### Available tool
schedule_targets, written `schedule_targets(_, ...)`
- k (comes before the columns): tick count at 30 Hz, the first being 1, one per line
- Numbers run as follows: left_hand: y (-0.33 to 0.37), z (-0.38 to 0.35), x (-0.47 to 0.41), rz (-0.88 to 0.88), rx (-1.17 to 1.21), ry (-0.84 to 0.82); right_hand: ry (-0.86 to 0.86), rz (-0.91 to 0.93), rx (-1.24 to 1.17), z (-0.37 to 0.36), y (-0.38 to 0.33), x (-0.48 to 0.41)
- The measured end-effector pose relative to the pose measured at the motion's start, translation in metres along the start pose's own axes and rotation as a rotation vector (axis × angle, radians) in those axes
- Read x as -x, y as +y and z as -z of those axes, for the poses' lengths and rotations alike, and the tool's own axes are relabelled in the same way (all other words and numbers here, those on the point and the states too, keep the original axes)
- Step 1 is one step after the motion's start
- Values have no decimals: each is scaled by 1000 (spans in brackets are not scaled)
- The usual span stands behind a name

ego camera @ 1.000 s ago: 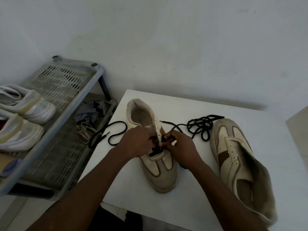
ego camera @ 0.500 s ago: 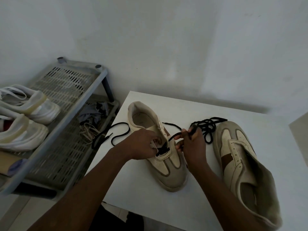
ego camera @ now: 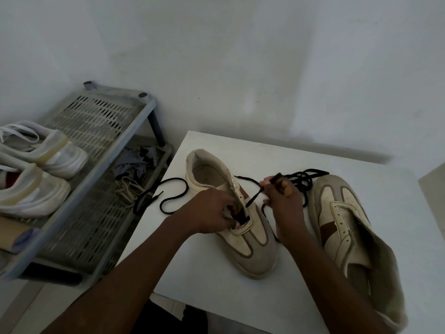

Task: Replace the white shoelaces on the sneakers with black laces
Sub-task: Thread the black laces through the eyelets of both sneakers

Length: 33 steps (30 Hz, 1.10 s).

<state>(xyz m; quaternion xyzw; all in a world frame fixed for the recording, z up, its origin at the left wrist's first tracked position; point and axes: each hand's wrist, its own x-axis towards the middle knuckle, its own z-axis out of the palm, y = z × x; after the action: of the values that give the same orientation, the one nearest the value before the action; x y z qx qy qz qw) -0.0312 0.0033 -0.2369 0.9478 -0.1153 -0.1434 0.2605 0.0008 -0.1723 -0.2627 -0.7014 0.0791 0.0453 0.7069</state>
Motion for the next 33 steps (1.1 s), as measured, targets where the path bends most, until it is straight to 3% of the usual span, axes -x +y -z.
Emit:
schedule_targets(5, 0, 0, 1, -2, -13, 22, 48, -4, -549, 25, -37, -17)
schedule_targets(7, -3, 0, 0, -10, -33, 14, 150, 89, -559, 38, -49, -23)
schedule_targets(10, -7, 0, -2, 12, 9, 43, 205, 217, -296, 41, -59, -18)
schedule_targets(12, -4, 3, -4, 42, 109, 237, 20, 252, -76, 31, -65, -4)
schedule_targets(14, 6, 12, -2, 103, 403, 434, -303, 218, 261, 15, -67, 10)
schedule_targets(15, 12, 16, -1, 136, 606, 442, -473, 186, 430, 7, -67, 16)
schedule_targets(17, 18, 21, 1, 149, 843, 278, -733, 133, 651, -6, -61, 27)
schedule_targets(20, 23, 20, 2, 112, 1019, 132, -890, 12, 696, -13, -50, 34)
schedule_targets(23, 24, 27, -1, 137, 1440, 295, -980, -72, 806, -5, -49, 29)
schedule_targets(25, 14, 32, -3, 169, 1592, 452, -1002, -141, 785, 9, -52, 20)
schedule_targets(27, 3, 33, -5, 199, 1587, 557, -910, -127, 711, 23, -54, 9)
schedule_targets(29, 3, 30, -5, 228, 1481, 581, -671, -33, 554, 29, -54, 2)
schedule_targets(31, 14, 26, -3, 193, 1330, 496, -560, -15, 266, 24, -54, 2)
schedule_targets(33, 25, 22, -1, 90, 1054, 362, -612, -73, 23, 12, -53, 7)
